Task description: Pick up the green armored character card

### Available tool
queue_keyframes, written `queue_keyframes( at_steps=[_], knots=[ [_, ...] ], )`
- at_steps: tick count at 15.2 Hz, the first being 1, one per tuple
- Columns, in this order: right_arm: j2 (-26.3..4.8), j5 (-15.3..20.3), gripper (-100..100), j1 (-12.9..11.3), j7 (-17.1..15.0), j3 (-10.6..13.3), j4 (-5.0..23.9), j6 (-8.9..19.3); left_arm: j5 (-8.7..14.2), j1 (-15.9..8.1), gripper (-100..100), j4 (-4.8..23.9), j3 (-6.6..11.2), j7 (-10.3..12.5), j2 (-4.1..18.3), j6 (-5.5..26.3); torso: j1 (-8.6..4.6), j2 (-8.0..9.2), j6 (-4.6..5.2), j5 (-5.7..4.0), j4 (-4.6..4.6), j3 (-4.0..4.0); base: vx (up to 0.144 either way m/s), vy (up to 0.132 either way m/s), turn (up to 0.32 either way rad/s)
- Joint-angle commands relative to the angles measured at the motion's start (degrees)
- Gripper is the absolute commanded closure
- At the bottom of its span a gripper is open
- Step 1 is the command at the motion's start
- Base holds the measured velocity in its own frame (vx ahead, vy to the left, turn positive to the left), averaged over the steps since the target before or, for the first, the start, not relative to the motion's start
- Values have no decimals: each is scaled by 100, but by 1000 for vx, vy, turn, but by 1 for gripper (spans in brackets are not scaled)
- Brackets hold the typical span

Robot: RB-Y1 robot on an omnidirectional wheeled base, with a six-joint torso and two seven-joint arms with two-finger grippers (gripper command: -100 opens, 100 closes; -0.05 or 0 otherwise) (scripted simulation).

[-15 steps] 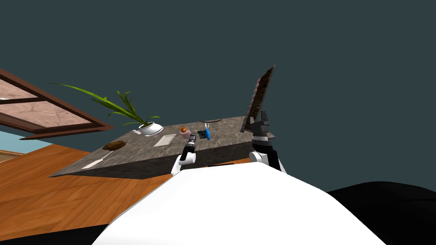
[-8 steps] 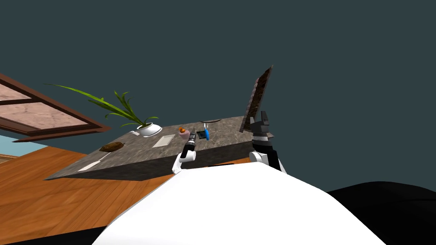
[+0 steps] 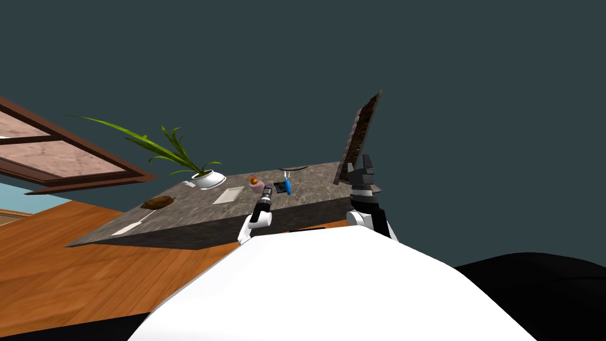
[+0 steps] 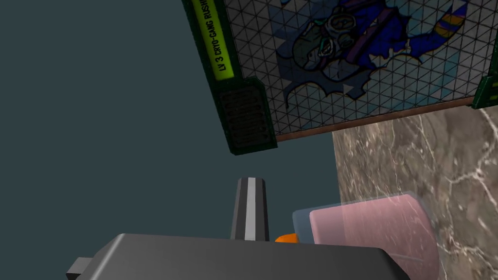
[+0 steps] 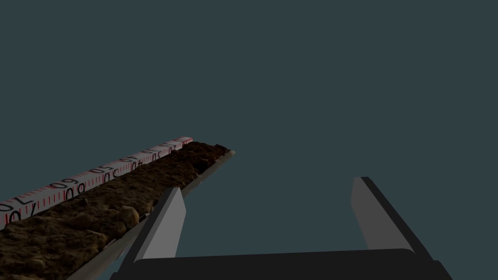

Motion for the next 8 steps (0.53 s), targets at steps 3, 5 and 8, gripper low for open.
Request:
queue_keyframes(
  at_steps=[3,5,8],
  knots=[
    [0,0,0,0,0,0,0,0,-281,36,-100,47,32,-306,180,-133,-16,-3,0,-4,-1,-2,11,-77,-3],
    [0,0,0,0,0,0,0,0,-408,48,-100,72,47,-437,261,-189,-20,-2,0,-5,-1,-1,7,-78,-3],
    [0,0,0,0,0,0,0,0,-350,-215,-100,264,142,-366,200,-108,-1,-1,2,-2,0,-1,0,-14,-35]
  ],
)
